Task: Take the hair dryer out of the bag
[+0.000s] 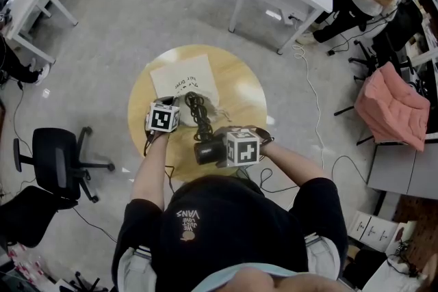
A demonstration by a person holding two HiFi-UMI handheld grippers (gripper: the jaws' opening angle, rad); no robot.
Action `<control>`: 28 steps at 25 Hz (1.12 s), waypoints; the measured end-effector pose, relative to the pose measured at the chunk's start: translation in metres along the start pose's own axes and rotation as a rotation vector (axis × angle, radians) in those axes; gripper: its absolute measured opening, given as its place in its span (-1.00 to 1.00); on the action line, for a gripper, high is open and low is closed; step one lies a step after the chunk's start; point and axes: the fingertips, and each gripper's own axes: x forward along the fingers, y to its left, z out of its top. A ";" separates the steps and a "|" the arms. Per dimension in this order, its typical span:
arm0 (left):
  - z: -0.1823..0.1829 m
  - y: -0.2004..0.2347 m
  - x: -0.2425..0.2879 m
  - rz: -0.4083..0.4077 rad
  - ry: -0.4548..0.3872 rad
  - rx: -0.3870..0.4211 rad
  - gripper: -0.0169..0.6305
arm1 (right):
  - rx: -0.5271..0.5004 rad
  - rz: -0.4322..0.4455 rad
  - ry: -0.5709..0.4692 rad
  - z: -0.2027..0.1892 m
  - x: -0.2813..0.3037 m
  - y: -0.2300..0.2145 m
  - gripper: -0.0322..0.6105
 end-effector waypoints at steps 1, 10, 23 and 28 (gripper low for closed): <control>-0.001 0.000 -0.001 0.000 -0.002 0.000 -0.84 | 0.001 -0.007 -0.010 0.003 -0.002 0.000 0.19; -0.004 -0.008 -0.006 -0.036 -0.033 0.009 -0.84 | 0.043 -0.094 -0.113 0.023 -0.026 -0.013 0.19; 0.009 -0.032 -0.050 -0.075 -0.148 0.052 -0.76 | 0.092 -0.150 -0.228 0.037 -0.039 -0.015 0.19; 0.014 -0.034 -0.072 -0.070 -0.198 0.061 -0.76 | 0.140 -0.164 -0.294 0.045 -0.048 -0.015 0.19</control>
